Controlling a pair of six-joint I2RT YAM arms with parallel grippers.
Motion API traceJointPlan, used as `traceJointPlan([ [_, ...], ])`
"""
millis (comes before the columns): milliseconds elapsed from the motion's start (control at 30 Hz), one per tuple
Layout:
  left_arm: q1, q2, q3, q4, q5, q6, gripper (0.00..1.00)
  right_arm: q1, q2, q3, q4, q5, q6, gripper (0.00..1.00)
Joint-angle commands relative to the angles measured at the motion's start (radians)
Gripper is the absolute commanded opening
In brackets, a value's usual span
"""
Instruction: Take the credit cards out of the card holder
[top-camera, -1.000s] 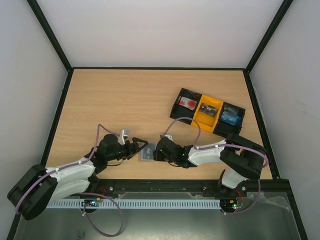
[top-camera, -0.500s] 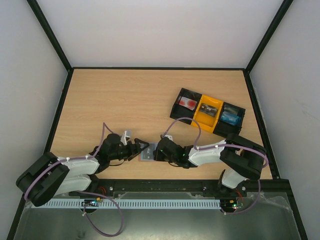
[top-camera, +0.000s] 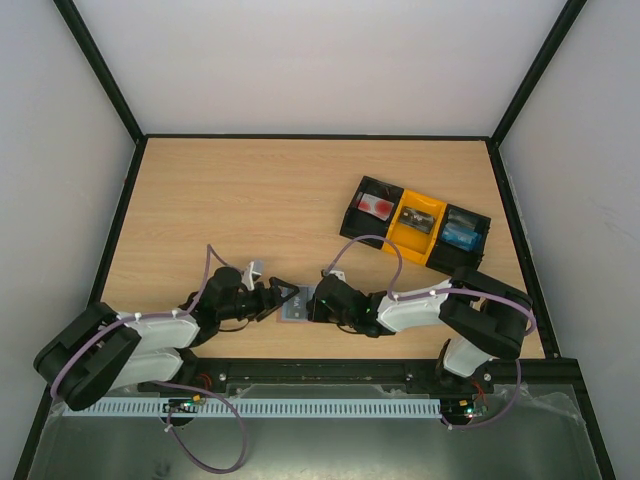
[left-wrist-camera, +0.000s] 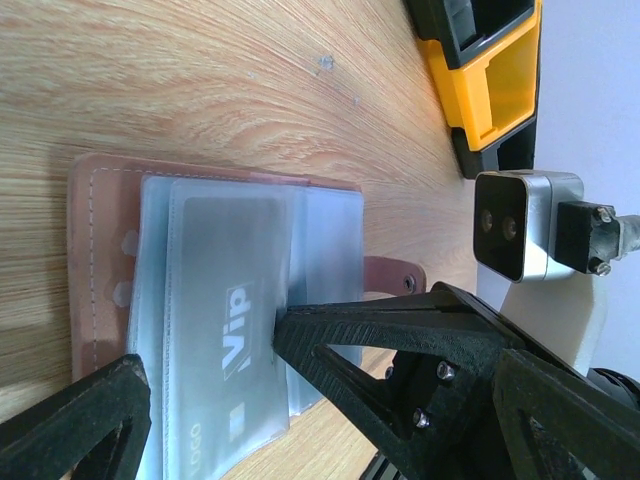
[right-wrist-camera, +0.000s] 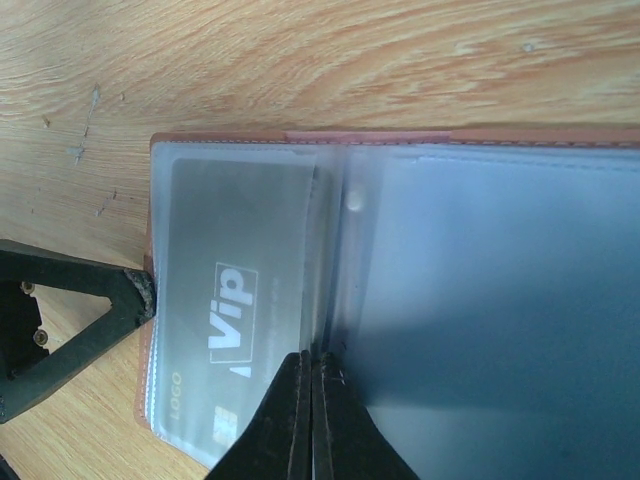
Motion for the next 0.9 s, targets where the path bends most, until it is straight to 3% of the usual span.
traceJointPlan([
  [0, 0.005, 0.009, -0.002, 0.029, 0.015, 0.016, 0.94, 0.006, 0.037, -0.028, -0.029, 0.0, 0.002, 0.02],
  [433, -0.009, -0.022, -0.001, 0.088, 0.054, -0.032, 0.84, 0.006, 0.037, -0.046, -0.012, -0.001, 0.011, 0.02],
  [667, -0.007, -0.075, 0.021, -0.062, -0.005, 0.035, 0.88, 0.006, 0.028, -0.051, -0.014, 0.002, 0.012, 0.02],
  [867, -0.008, -0.059, 0.018, -0.067, -0.013, 0.052, 0.88, 0.006, 0.027, -0.048, -0.014, 0.002, 0.01, 0.02],
])
